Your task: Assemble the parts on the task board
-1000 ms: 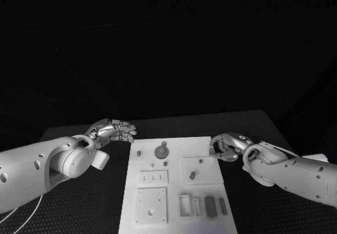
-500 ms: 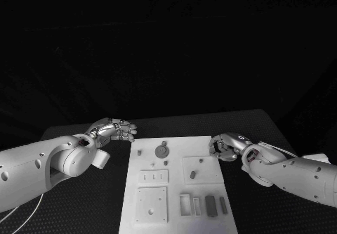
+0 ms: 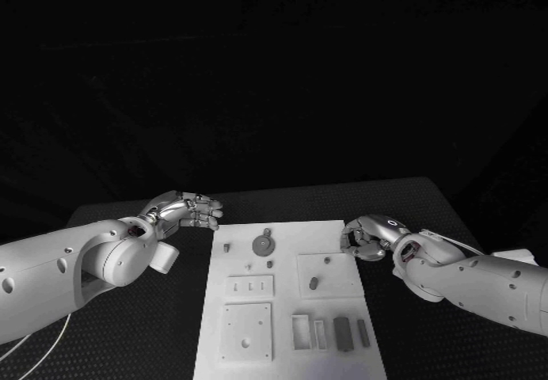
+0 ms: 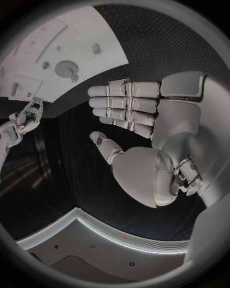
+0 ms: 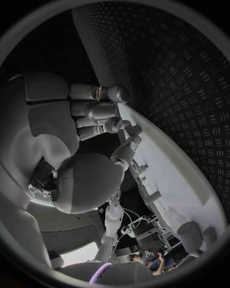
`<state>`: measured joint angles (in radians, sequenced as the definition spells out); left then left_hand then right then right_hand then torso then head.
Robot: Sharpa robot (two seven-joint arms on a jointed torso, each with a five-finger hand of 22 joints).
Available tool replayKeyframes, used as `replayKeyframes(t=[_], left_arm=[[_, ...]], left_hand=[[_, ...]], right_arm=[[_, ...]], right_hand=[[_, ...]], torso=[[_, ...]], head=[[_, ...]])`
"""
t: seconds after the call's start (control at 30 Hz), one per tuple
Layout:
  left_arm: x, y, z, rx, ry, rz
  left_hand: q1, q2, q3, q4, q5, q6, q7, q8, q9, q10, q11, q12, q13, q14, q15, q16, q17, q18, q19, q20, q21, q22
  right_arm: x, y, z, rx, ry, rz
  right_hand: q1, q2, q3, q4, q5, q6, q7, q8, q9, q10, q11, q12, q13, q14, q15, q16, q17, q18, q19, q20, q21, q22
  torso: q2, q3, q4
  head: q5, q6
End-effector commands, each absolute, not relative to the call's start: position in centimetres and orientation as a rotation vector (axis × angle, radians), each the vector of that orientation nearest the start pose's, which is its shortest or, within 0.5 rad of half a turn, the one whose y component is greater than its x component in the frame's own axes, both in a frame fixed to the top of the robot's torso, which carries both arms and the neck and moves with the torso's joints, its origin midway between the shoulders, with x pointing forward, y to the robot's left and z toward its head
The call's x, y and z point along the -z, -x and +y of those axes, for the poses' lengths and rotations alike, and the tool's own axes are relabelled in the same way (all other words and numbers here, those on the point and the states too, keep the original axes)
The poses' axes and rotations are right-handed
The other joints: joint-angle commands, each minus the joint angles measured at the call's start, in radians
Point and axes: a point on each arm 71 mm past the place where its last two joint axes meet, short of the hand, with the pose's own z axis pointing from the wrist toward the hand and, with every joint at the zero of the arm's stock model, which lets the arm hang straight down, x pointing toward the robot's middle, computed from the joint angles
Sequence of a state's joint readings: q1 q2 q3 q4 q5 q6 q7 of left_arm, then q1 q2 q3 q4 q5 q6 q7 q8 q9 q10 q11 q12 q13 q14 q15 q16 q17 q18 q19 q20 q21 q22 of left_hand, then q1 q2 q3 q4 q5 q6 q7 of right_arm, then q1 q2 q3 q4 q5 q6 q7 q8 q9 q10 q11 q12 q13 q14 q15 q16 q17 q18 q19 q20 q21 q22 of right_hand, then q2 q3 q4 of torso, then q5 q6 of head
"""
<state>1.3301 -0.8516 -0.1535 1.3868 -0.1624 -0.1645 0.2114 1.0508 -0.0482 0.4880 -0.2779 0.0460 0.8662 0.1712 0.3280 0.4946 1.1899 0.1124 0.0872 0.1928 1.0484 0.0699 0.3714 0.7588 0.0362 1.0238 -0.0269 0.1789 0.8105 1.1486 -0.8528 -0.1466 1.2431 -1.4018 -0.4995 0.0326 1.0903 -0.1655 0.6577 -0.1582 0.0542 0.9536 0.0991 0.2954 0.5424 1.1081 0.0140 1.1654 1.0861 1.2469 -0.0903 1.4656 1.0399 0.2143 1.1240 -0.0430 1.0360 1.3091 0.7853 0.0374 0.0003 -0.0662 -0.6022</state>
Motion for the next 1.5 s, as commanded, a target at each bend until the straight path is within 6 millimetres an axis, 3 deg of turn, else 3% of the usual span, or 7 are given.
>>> replayKeyframes(t=[0.03,0.53,0.93,1.13,1.3,1.5], left_arm=[[17.1,-51.7,24.6,1.368,0.935,1.664],[17.1,-51.7,24.7,1.368,0.936,1.667],[17.1,-51.7,24.6,1.375,0.926,1.670],[17.1,-51.6,24.5,1.371,0.913,1.689],[17.3,-51.4,24.1,1.333,0.876,1.739],[17.8,-51.1,23.2,1.258,0.810,1.855]], left_hand=[[-0.008,0.001,0.000,-0.001,0.005,-0.003,0.002,-0.005,-0.001,0.004,0.006,-0.005,0.001,0.009,-0.001,-0.004,0.002,0.009,0.003,-0.004,-0.003,0.001],[-0.008,0.001,0.000,-0.001,0.005,-0.005,0.003,-0.006,-0.001,0.003,0.006,-0.006,0.002,0.010,-0.001,-0.005,0.003,0.009,0.003,-0.004,-0.004,0.002],[-0.006,0.007,0.002,-0.001,0.005,0.004,0.000,-0.002,0.002,0.012,0.003,-0.004,0.005,0.012,-0.001,-0.009,0.007,0.009,0.004,-0.004,-0.005,0.003],[-0.008,0.015,0.003,0.001,0.005,0.015,-0.005,0.002,0.005,0.023,-0.002,-0.002,0.009,0.014,-0.002,-0.012,0.012,0.009,0.006,-0.004,-0.006,0.005],[-0.023,0.017,-0.005,0.009,0.005,0.032,-0.012,0.007,0.007,0.041,-0.010,0.003,0.017,0.031,-0.008,-0.008,0.025,0.012,0.016,-0.009,-0.002,0.012],[-0.072,0.005,-0.029,0.034,0.004,0.046,-0.018,0.007,0.009,0.064,-0.020,0.008,0.029,0.048,-0.017,-0.003,0.045,0.013,0.030,-0.017,0.005,0.023]], right_arm=[[24.8,-50.1,-29.4,-0.466,0.078,1.621],[24.7,-50.2,-29.1,-0.471,0.078,1.604],[24.4,-50.1,-28.5,-0.500,0.088,1.573],[24.1,-50.1,-28.1,-0.511,0.084,1.564],[22.5,-50.4,-27.0,-0.524,0.080,1.538],[20.1,-50.8,-24.9,-0.550,0.094,1.528]], right_hand=[[0.000,0.015,0.000,-0.011,0.002,0.025,0.015,0.006,0.004,0.002,-0.010,-0.001,-0.001,-0.001,-0.008,0.004,0.003,0.047,0.003,-0.004,0.005,0.014],[-0.004,0.022,-0.002,-0.022,0.003,0.028,0.013,0.006,0.008,0.005,-0.012,-0.002,-0.002,0.001,-0.010,0.004,0.003,0.047,0.002,-0.005,0.005,0.014],[0.002,0.105,0.003,-0.090,0.003,0.085,-0.007,0.033,0.032,0.024,-0.031,-0.003,-0.005,0.023,-0.025,0.010,0.024,0.047,0.006,-0.008,0.012,0.014],[-0.002,0.112,0.002,-0.105,0.003,0.093,-0.010,0.037,0.037,0.030,-0.034,-0.001,-0.003,0.029,-0.028,0.012,0.030,0.047,0.009,-0.009,0.013,0.014],[-0.004,0.113,0.002,-0.108,0.003,0.094,-0.011,0.037,0.038,0.032,-0.034,-0.001,-0.003,0.031,-0.028,0.012,0.030,0.047,0.010,-0.009,0.013,0.013],[-0.009,0.111,0.001,-0.109,0.003,0.096,-0.011,0.037,0.039,0.034,-0.035,-0.001,-0.003,0.033,-0.029,0.012,0.032,0.047,0.012,-0.009,0.013,0.013]], torso=[[0.000,-0.0001,-0.0009],[0.000,-0.0005,-0.0007],[0.000,-0.0001,0.0001],[-0.001,-0.0007,-0.0009],[-0.003,-0.0019,-0.0036],[-0.004,-0.0023,-0.0021]], head=[[0.000,-0.001],[-0.001,-0.003],[0.000,-0.004],[0.001,-0.004],[0.005,0.001],[0.006,0.011]])
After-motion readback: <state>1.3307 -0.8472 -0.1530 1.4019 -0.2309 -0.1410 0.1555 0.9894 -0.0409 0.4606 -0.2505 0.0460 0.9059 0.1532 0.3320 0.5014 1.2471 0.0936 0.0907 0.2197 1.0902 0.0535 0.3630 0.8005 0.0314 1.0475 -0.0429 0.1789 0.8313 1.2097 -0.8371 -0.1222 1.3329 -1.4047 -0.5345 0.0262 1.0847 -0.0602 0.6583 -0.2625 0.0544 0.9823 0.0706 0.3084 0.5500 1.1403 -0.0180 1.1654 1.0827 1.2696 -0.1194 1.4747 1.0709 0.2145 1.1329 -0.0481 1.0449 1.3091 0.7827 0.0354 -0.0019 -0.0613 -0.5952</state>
